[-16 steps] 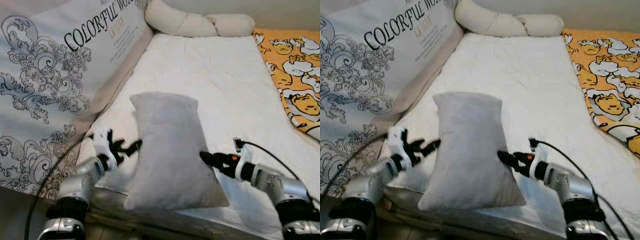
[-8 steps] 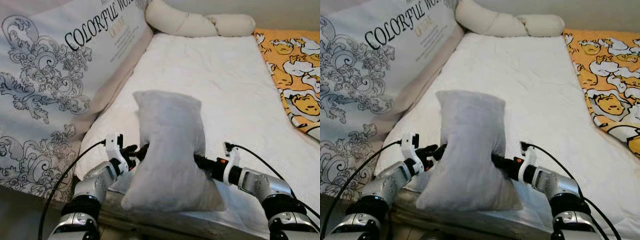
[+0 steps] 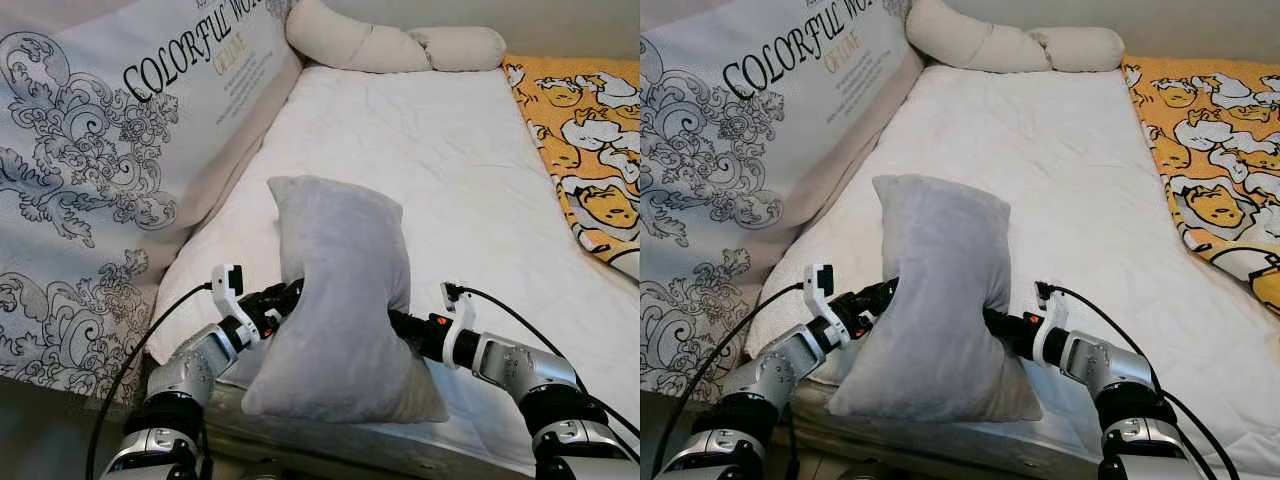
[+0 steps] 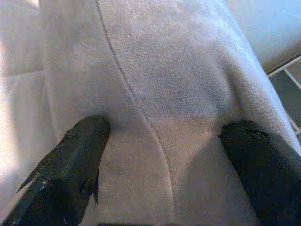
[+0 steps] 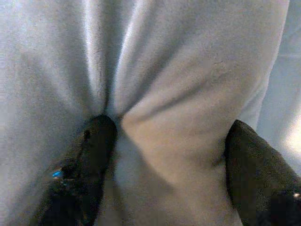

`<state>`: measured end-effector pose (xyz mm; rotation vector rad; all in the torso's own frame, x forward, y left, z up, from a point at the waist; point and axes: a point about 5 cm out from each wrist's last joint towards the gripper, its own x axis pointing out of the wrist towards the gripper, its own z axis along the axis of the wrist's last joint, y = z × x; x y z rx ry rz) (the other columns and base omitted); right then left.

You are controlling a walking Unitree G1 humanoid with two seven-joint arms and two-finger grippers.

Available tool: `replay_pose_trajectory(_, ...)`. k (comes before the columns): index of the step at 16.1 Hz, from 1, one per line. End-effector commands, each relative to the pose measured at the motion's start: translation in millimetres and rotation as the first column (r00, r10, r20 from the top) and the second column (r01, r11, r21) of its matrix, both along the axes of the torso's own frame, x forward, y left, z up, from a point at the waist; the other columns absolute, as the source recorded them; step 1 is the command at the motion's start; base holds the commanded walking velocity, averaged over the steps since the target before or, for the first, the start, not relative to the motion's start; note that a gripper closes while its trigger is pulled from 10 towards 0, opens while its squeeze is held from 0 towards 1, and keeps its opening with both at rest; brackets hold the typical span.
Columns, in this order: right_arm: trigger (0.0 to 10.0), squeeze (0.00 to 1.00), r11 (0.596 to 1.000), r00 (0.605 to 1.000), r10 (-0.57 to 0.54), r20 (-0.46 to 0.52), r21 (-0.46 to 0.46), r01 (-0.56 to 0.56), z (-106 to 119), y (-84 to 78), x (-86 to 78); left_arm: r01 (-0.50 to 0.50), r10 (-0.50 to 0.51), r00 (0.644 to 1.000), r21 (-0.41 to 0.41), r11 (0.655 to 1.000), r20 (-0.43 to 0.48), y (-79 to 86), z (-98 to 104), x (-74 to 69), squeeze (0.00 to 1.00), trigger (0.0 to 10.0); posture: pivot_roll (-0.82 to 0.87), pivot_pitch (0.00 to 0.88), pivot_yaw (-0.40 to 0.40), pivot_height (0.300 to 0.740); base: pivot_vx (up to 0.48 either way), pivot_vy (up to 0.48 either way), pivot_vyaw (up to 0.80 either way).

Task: Clean up the room

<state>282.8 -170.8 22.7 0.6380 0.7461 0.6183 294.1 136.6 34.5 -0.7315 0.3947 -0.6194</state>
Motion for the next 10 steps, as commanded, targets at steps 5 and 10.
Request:
replay_pose_trajectory(5, 0.0, 0.00, 0.998, 0.996, 0.058, 0.062, 0.025, -0.059, 12, 18.8, 10.9, 0.126, -0.139, 0.989, 0.190, 0.974, 0.057, -18.5, 2, 1.7, 0.93, 10.0, 0.03, 0.000, 0.063, 0.740, 0.000, 0.000, 0.00)
replay_pose_trajectory(10, 0.0, 0.00, 0.995, 0.985, 0.100, 0.139, 0.000, -0.101, 16, 24.8, 10.0, 0.098, -0.108, 0.994, 0.316, 0.944, 0.014, -10.4, -6, 4.6, 0.00, 0.0, 0.03, 0.000, 0.052, 0.740, 0.000, 0.000, 0.00)
